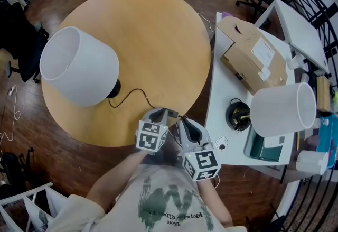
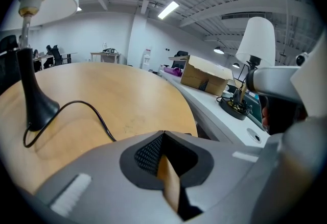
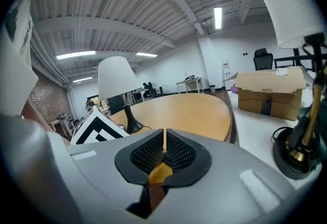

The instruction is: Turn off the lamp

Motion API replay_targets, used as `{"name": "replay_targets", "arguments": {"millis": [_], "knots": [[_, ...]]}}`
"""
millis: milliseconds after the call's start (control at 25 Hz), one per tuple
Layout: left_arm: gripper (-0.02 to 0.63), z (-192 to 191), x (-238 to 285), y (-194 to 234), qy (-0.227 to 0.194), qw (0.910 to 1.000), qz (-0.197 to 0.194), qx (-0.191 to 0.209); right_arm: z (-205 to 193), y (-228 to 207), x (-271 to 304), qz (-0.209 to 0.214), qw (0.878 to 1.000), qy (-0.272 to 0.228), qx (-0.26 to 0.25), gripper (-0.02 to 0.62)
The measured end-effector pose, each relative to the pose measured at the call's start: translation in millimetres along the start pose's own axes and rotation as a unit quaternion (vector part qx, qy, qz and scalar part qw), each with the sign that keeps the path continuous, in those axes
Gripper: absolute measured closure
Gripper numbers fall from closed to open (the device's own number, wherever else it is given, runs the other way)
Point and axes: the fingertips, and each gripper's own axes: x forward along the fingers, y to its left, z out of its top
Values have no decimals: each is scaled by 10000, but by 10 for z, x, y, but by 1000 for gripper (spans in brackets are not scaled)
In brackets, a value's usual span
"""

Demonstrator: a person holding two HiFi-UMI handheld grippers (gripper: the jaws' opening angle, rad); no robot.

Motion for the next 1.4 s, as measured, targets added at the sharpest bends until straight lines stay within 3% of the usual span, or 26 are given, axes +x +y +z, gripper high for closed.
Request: {"name": "replay_targets", "arguments": {"millis": [360, 760, 960, 1160, 1400], "knots": [[603, 115, -212, 87, -396, 9985, 180, -318, -1, 105, 52, 382, 9992, 58, -124, 584], [603, 319, -889, 84, -1259, 9853, 952, -659, 166, 405, -76, 1323, 9906, -127, -315, 594], [603, 356, -1375, -54, -1769, 9699, 1432, -865, 290, 683, -252, 1948, 9792, -270, -497, 595], [603, 401, -1976, -285, -2343, 9482, 1953, -884, 394, 955, -499, 2501, 9648, -412, -703, 595], [603, 379, -2661, -562, -2885, 9214, 2451, -885, 410, 1240, -855, 2883, 9512, -524, -969, 595]]}}
